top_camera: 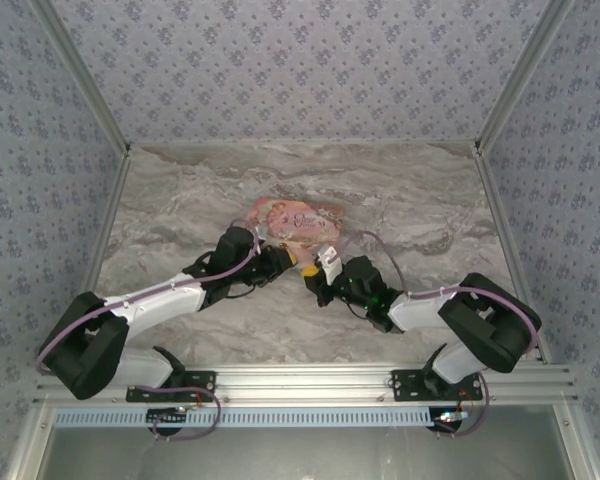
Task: Unlock a padlock with a key
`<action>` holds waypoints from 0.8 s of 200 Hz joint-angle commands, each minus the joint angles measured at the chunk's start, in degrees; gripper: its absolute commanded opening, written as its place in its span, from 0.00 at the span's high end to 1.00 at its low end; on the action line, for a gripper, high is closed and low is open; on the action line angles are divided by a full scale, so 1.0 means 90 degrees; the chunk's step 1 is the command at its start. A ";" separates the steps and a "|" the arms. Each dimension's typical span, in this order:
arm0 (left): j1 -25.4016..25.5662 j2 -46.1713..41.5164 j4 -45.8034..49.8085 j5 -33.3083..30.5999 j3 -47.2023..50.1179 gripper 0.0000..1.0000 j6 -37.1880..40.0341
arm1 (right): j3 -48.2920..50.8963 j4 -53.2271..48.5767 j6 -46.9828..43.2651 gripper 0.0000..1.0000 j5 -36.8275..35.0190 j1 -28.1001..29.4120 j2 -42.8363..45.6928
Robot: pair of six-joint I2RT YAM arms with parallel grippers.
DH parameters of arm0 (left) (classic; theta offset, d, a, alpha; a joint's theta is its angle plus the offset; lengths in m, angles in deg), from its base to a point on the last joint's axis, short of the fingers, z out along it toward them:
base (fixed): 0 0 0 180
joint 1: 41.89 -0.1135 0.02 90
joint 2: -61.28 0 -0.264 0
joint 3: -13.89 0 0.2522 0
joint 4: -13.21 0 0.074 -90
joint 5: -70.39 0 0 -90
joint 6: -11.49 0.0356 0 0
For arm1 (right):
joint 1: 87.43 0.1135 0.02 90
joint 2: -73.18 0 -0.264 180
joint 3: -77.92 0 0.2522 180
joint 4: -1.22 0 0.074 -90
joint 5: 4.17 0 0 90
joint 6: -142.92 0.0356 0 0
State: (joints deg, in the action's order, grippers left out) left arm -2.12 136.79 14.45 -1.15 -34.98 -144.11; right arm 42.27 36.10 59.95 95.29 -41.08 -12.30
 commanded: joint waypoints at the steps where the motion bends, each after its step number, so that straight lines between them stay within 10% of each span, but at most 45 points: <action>1: 0.0093 -0.0211 -0.0304 0.0517 -0.0176 0.85 -0.0039 | 0.0035 -0.0063 0.0067 1.00 -0.0263 0.0025 0.0111; 160: 0.0102 -0.0182 -0.0261 0.0544 -0.0151 0.85 -0.0018 | -0.0127 0.0152 0.0215 1.00 -0.0153 -0.0117 0.0229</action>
State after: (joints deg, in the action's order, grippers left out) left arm -2.12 136.79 14.32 -0.91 -34.98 -144.15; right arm 42.49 36.10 61.06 94.65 -41.06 -11.44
